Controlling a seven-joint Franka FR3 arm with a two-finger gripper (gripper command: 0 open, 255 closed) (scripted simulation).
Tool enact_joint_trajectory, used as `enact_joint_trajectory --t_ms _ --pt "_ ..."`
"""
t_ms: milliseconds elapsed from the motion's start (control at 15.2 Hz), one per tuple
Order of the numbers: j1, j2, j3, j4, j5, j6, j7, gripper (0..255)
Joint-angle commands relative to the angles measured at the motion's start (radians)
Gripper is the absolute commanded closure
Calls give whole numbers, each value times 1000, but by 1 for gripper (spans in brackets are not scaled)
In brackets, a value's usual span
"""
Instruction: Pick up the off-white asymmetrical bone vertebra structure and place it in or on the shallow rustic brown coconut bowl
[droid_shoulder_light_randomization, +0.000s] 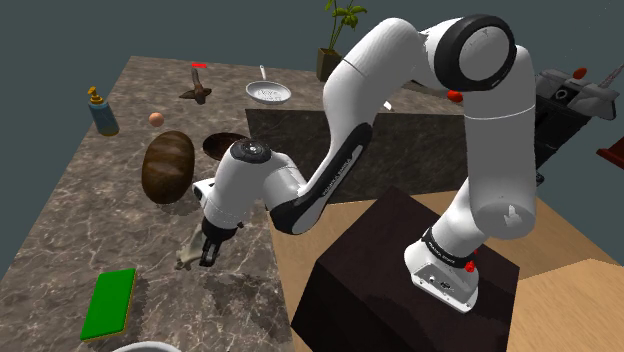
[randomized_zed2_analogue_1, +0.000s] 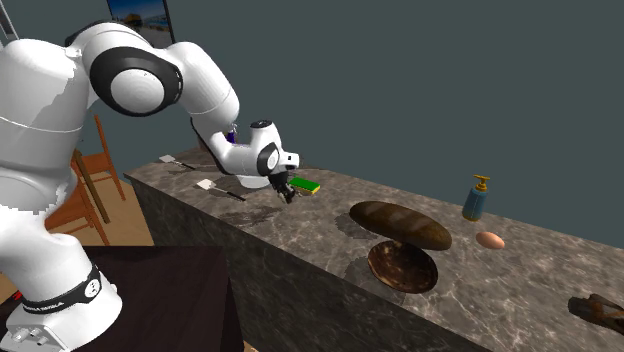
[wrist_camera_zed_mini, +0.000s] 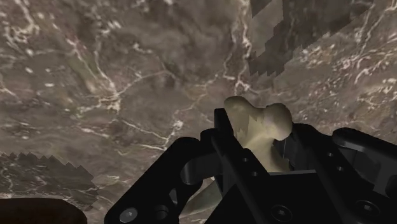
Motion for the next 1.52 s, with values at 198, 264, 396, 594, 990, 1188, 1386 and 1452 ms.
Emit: enact_joint_trajectory --t_ms 198,264,396,594,990,1188,1386,1452 --pt "-50 -52 66 -17 52 -44 -38 255" --pt "-61 -62 79 -20 63 -52 -46 255" --pt "-82 -82 105 -24 86 -70 -62 255" --pt "-113 -111 144 -29 121 -97 -87 255" --pt "-236 -112 187 -26 170 -115 -217 255" --pt "-308 -94 199 -11 188 -125 -302 255" --pt "-374 -69 207 16 202 -141 -383 255" --pt "-394 -60 209 27 207 -148 -410 255"
